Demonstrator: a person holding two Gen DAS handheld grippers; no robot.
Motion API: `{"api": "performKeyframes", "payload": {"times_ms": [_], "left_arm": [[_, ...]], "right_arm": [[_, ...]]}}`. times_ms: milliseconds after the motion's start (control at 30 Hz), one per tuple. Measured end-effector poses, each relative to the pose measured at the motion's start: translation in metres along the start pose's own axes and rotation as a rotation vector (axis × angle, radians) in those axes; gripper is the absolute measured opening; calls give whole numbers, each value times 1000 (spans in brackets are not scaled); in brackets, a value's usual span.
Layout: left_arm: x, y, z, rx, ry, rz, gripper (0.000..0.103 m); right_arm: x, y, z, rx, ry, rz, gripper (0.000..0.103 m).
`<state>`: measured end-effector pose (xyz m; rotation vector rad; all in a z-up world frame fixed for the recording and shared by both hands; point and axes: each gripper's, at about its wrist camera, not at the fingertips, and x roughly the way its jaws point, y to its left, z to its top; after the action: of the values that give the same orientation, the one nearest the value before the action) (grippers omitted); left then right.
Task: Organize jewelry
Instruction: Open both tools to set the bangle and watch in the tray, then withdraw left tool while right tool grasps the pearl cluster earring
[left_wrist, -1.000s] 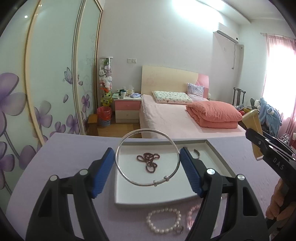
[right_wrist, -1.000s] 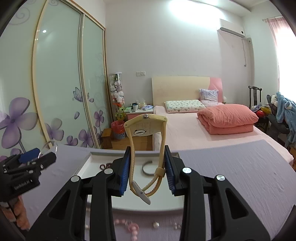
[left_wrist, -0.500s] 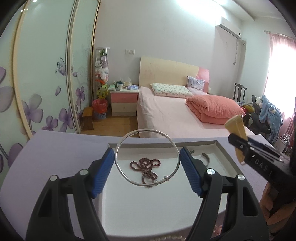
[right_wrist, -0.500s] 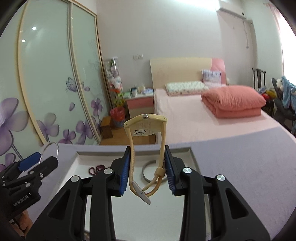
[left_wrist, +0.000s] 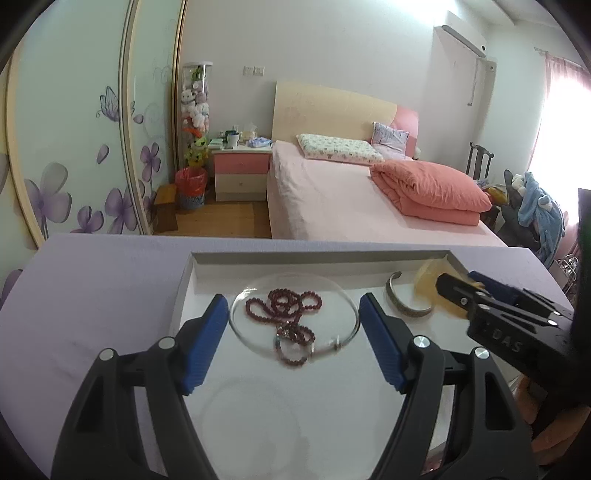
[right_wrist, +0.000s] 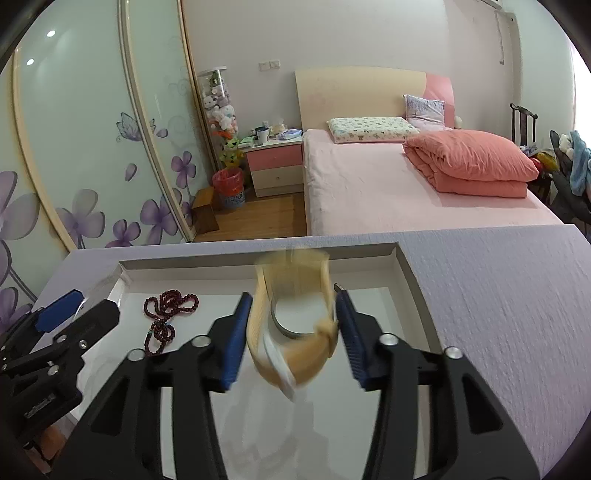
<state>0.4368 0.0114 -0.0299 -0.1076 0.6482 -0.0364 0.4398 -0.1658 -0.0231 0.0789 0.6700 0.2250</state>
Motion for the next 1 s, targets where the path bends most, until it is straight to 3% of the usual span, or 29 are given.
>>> {"api": "performKeyframes", "payload": {"times_ms": [467,1000], "left_arm": [[-29,11,0,-11,-51,32,72],[-114,32,-37,-38,-94,57,74]], "right_arm": [[-30,-16,1,21,-69,-10,53],[-98,-25,-32,-11,-111,-1,53]]}}
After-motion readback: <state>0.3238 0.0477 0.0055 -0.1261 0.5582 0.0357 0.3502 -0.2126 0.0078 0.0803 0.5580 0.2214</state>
